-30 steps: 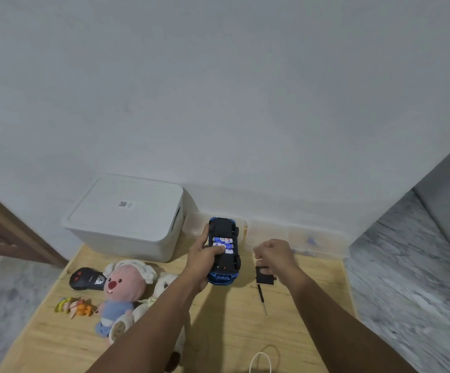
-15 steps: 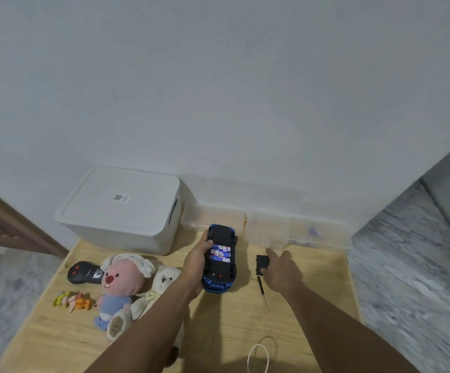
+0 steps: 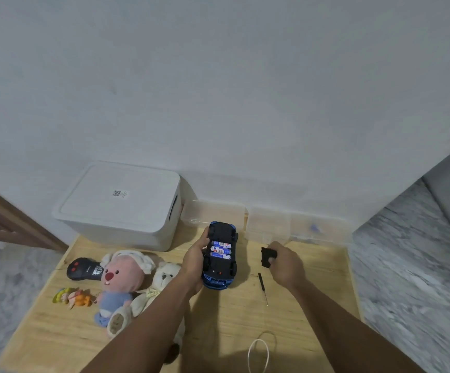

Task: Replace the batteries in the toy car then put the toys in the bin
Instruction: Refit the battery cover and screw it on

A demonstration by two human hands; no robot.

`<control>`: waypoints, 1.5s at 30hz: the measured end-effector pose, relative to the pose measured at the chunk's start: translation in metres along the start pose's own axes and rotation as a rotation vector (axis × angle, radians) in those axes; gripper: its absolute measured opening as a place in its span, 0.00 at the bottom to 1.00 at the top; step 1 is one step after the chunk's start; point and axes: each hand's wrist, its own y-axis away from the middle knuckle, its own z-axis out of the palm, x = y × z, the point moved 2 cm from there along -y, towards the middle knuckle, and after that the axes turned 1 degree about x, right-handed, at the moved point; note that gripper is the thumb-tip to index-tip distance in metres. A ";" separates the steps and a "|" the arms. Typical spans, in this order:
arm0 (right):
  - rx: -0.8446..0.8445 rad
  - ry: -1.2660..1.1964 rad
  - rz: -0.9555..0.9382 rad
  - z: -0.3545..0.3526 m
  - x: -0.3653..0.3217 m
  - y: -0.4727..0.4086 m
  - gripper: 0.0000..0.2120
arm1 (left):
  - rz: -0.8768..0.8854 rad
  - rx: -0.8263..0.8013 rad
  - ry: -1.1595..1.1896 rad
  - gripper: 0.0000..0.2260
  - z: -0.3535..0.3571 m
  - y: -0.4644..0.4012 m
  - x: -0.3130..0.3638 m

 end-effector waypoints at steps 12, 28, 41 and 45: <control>-0.158 -0.642 -0.078 -0.060 -0.075 -0.001 0.13 | -0.012 -0.073 0.040 0.19 0.014 0.005 0.002; -0.186 -0.488 -0.188 -0.057 -0.110 0.000 0.09 | -0.012 -0.119 -0.105 0.20 0.020 0.013 0.016; -0.104 -0.324 -0.230 -0.056 -0.114 0.006 0.09 | 0.011 -0.121 -0.081 0.16 0.021 0.014 0.016; 0.000 -0.181 -0.225 -0.051 -0.116 0.009 0.12 | 0.058 -0.098 -0.070 0.15 0.023 0.015 0.014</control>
